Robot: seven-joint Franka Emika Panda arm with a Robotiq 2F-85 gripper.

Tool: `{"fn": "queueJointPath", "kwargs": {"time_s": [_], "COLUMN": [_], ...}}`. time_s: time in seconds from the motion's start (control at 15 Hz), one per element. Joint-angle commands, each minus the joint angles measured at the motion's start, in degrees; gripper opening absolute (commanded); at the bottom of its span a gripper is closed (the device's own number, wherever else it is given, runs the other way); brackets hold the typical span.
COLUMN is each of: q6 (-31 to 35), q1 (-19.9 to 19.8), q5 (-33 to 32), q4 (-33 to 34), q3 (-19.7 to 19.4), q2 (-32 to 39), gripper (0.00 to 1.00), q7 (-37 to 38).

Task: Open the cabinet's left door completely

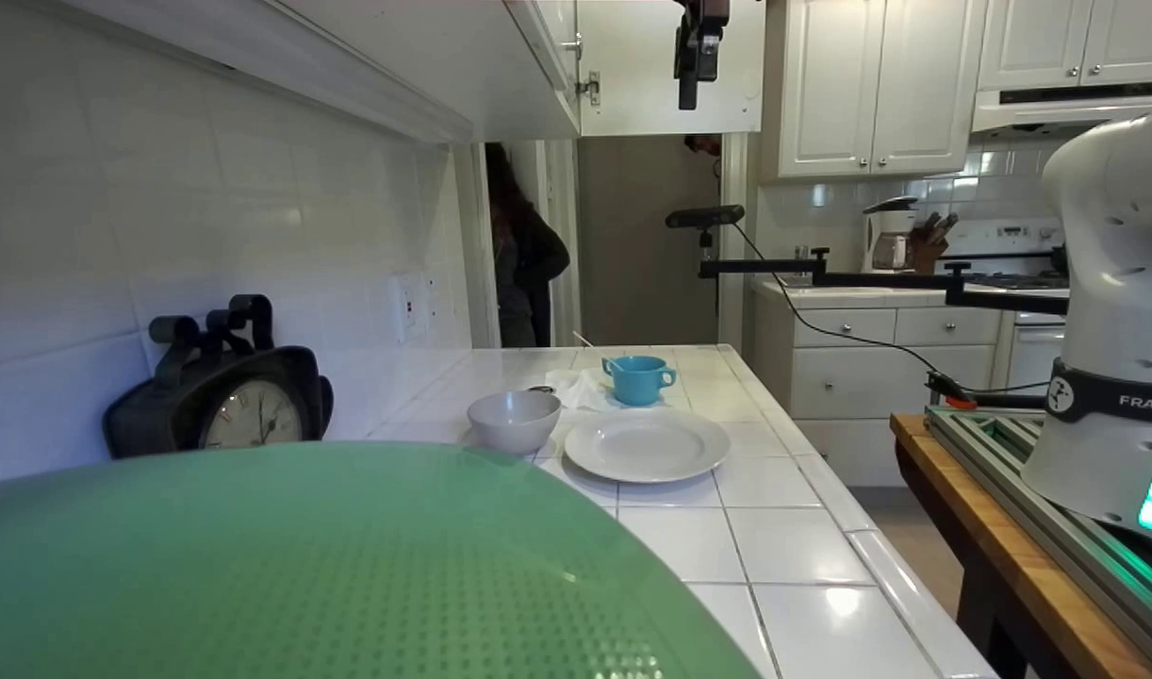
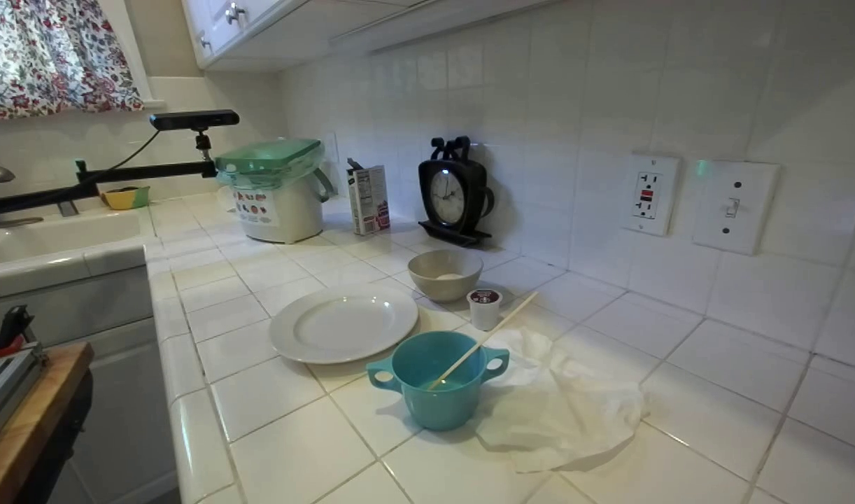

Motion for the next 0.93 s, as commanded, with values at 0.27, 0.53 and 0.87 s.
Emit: {"fn": "queueJointPath", "kwargs": {"time_s": [0.27,0.53,0.87], "q6": [9.0,18.2,24.7], "q1": [0.8,1.5,2.4], "q5": [-0.1,2.3,8.6], "q4": [-1.0,-1.3,-1.3], "q3": [-0.3,-2.6,-6.1], "q2": [-0.6,-0.7,-0.2], "gripper": [1.0,1.0,1.0], "q7": [-9.2,-17.5,-27.6]}}
